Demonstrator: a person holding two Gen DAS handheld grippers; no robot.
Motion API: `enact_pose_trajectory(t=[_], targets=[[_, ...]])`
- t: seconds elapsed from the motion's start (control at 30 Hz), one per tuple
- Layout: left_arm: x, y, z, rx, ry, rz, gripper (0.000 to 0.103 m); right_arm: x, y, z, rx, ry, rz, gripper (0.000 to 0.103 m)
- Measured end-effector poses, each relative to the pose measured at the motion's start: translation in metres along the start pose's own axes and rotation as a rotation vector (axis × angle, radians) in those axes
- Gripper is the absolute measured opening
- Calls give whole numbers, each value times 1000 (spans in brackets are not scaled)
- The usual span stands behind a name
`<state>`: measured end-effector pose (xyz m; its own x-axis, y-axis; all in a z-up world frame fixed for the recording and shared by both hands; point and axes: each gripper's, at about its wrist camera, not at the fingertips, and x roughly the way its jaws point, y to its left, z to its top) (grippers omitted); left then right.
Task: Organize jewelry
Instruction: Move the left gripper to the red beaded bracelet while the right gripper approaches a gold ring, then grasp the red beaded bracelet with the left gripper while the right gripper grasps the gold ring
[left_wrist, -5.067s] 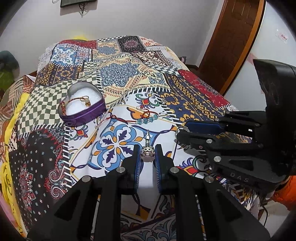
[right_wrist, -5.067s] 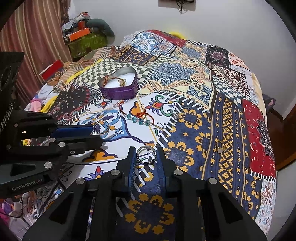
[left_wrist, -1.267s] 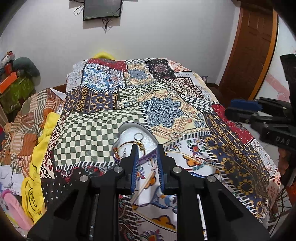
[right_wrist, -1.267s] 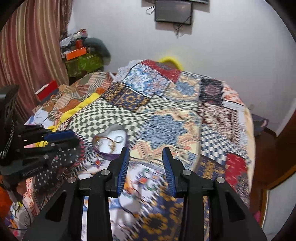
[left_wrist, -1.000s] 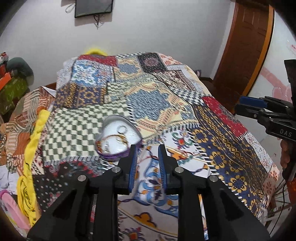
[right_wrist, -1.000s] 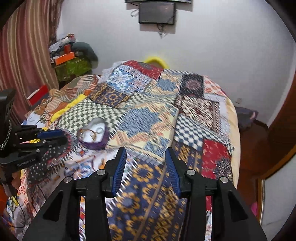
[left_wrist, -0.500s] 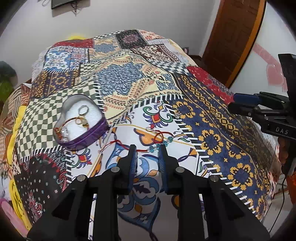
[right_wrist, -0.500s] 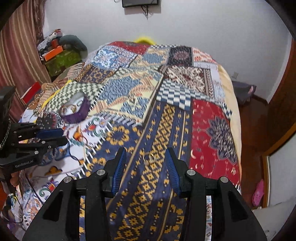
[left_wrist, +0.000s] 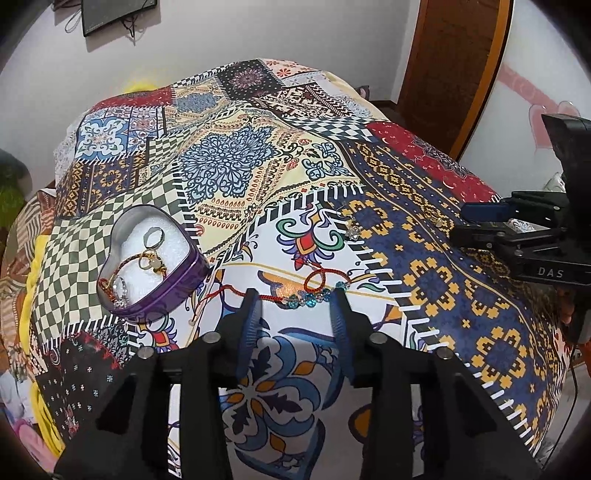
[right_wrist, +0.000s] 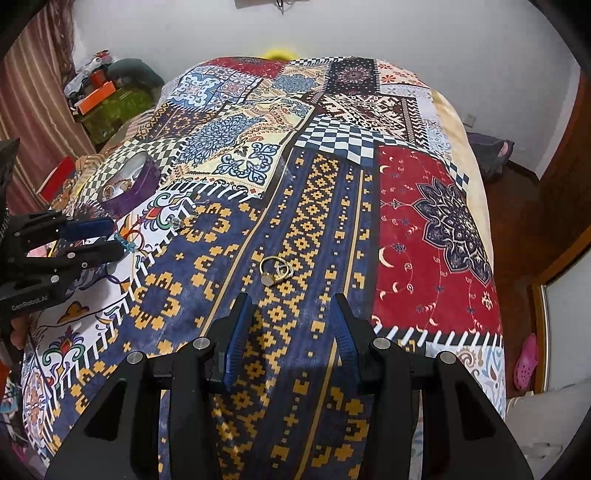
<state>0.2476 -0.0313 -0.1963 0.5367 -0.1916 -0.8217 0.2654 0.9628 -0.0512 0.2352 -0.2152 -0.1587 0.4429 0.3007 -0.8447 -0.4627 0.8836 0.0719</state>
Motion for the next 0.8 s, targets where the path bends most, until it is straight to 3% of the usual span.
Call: enact_pose_trajectory(t=[0.3, 0.43, 0.8], targets=[[7, -1, 1, 4, -6, -30, 42, 14, 5, 10, -5, -2, 20, 40], [7, -4, 0, 18, -13, -49, 22, 16, 3, 11, 11, -6, 33, 40], [6, -4, -3, 5, -37, -51, 19, 17, 3, 11, 18, -13, 20, 16]])
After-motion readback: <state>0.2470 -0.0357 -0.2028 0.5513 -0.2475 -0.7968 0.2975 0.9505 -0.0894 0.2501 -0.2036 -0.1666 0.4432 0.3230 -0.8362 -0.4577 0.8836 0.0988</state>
